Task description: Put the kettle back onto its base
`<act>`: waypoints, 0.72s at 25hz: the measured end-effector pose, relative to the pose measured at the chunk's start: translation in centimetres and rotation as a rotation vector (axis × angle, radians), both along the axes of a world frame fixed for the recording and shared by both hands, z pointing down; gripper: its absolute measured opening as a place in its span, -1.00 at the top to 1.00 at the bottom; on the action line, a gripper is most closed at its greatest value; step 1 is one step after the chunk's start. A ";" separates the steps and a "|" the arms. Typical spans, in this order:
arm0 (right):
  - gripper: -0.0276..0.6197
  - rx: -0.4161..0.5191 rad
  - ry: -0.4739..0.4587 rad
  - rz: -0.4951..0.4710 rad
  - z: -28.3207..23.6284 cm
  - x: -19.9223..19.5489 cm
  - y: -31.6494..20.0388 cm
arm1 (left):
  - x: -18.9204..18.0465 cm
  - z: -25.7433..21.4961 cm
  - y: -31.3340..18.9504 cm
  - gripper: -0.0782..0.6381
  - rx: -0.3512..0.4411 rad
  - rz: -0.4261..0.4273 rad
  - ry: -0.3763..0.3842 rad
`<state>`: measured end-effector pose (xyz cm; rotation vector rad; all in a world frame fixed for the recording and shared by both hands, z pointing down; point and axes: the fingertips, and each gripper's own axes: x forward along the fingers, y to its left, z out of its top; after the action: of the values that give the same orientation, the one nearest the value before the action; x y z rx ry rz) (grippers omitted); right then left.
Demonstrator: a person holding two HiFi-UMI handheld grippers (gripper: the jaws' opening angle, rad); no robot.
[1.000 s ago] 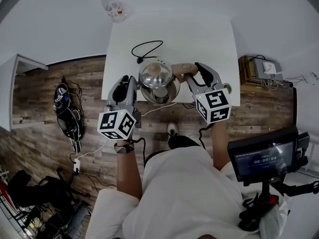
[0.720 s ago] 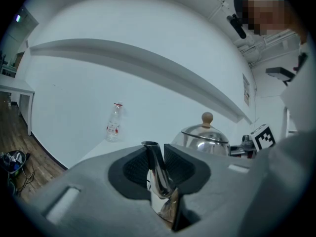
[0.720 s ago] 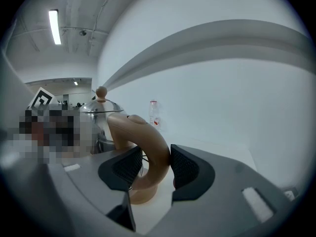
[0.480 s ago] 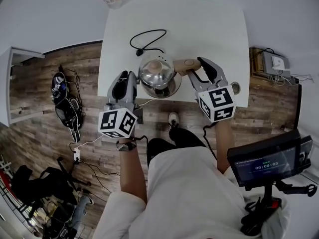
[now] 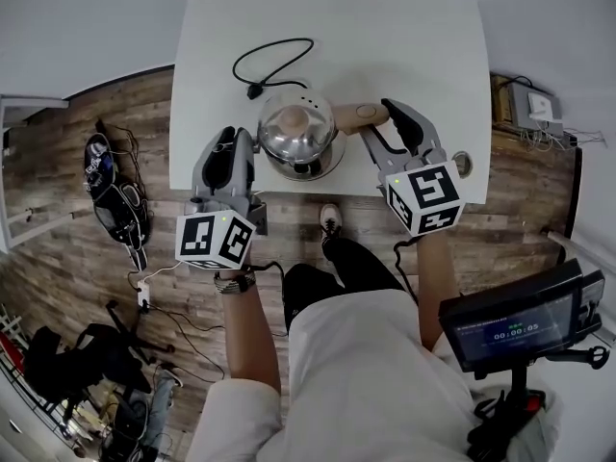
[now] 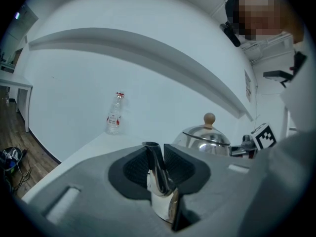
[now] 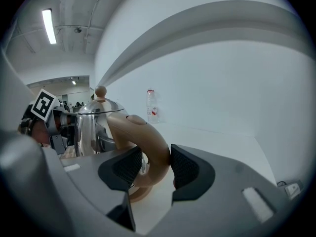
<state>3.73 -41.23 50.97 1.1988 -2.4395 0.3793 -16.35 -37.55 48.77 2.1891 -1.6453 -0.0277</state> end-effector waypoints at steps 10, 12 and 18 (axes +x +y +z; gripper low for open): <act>0.36 0.003 0.005 0.009 2.3 -0.2 -0.2 | -0.3 2.2 -0.5 0.55 -0.001 -0.019 0.001; 0.36 0.014 0.003 0.015 2.3 -0.1 -0.3 | -0.3 2.1 -0.7 0.55 0.013 -0.011 -0.007; 0.36 0.022 -0.001 0.033 2.6 -0.1 -0.2 | -0.3 2.3 -0.9 0.55 0.021 -0.008 -0.005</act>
<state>3.59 -41.40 53.58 1.2504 -2.4333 0.3634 -16.70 -38.47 51.08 2.1998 -1.6641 -0.0419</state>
